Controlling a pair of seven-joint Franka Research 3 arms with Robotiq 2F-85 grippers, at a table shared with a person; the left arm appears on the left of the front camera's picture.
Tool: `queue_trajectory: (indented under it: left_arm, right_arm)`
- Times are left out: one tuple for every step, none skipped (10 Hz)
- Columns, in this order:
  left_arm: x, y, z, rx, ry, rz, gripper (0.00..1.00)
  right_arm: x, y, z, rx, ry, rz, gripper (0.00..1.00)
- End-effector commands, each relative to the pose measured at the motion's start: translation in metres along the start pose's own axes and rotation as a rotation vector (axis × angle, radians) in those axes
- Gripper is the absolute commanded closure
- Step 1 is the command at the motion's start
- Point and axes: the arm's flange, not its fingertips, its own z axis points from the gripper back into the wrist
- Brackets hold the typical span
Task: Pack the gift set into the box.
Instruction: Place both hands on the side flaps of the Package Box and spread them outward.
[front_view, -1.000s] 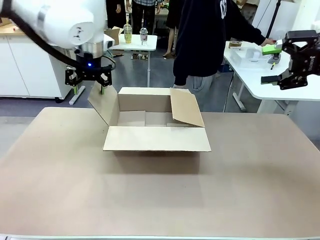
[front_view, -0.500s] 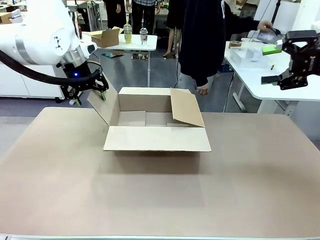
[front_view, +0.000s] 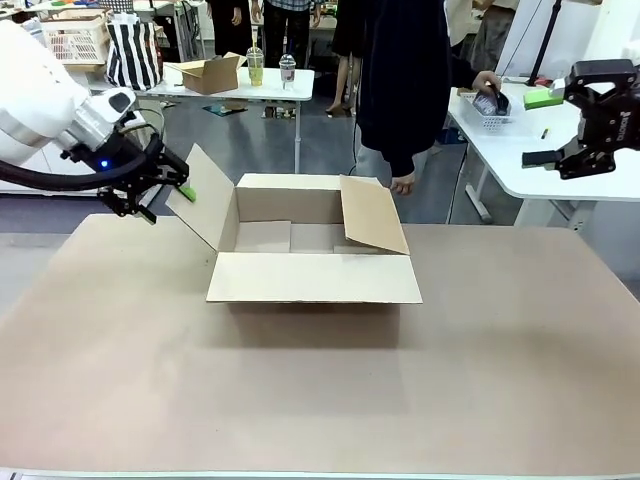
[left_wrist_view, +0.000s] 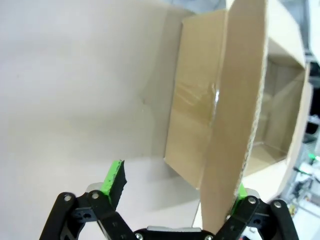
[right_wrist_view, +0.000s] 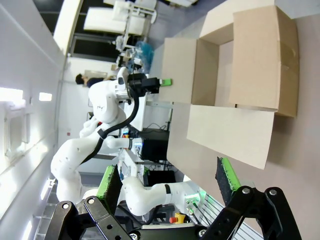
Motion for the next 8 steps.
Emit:
queue_trajectory:
  left_arm:
    - [-0.002, 0.014, -0.014, -0.036, 0.074, -0.082, 0.0]
    - [0.0, 0.0, 0.0, 0.0, 0.0, 0.0, 0.0]
    - [0.0, 0.0, 0.0, 0.0, 0.0, 0.0, 0.0]
    - [0.0, 0.0, 0.0, 0.0, 0.0, 0.0, 0.0]
    - [0.0, 0.0, 0.0, 0.0, 0.0, 0.0, 0.0]
    - [0.0, 0.0, 0.0, 0.0, 0.0, 0.0, 0.0]
    - [0.0, 0.0, 0.0, 0.0, 0.0, 0.0, 0.0]
    - [0.0, 0.0, 0.0, 0.0, 0.0, 0.0, 0.0]
  right_arm:
    - [0.003, 0.0, -0.001, 0.007, 0.002, 0.028, 0.0]
    - [0.003, 0.0, -0.001, 0.007, 0.002, 0.028, 0.0]
    - [0.003, 0.0, -0.001, 0.007, 0.002, 0.028, 0.0]
    - [0.003, 0.0, -0.001, 0.007, 0.002, 0.028, 0.0]
    - [0.003, 0.0, -0.001, 0.007, 0.002, 0.028, 0.0]
    - [0.003, 0.0, -0.001, 0.007, 0.002, 0.028, 0.0]
    - [0.003, 0.0, -0.001, 0.007, 0.002, 0.028, 0.0]
    - [0.0, 0.0, 0.0, 0.0, 0.0, 0.0, 0.0]
